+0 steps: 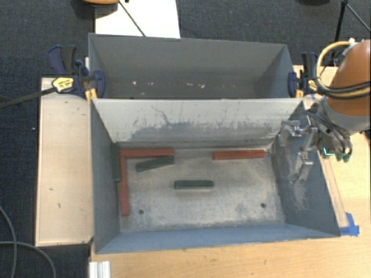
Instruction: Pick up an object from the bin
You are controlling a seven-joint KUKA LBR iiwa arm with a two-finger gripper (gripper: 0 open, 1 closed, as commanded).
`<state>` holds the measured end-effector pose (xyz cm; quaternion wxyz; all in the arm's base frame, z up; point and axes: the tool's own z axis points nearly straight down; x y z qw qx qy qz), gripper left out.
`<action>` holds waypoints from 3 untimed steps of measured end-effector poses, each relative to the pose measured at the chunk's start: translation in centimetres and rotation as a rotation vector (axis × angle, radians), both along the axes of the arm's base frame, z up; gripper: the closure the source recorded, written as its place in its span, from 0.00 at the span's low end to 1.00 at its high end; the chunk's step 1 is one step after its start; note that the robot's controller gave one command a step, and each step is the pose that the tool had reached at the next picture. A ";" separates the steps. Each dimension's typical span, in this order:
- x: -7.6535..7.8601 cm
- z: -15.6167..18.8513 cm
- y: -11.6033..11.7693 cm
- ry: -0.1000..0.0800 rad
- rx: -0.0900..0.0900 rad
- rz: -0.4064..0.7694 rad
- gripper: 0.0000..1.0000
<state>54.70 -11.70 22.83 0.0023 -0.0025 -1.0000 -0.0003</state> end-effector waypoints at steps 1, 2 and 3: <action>0.1 0.5 0.1 -0.008 -0.001 0.003 0.00; -1.3 -3.1 1.6 -0.015 -0.003 0.050 0.00; -2.5 -8.6 4.2 0.001 0.001 0.101 0.00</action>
Offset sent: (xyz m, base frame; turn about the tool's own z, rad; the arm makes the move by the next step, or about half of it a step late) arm -0.0432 0.0465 -0.1005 -0.1431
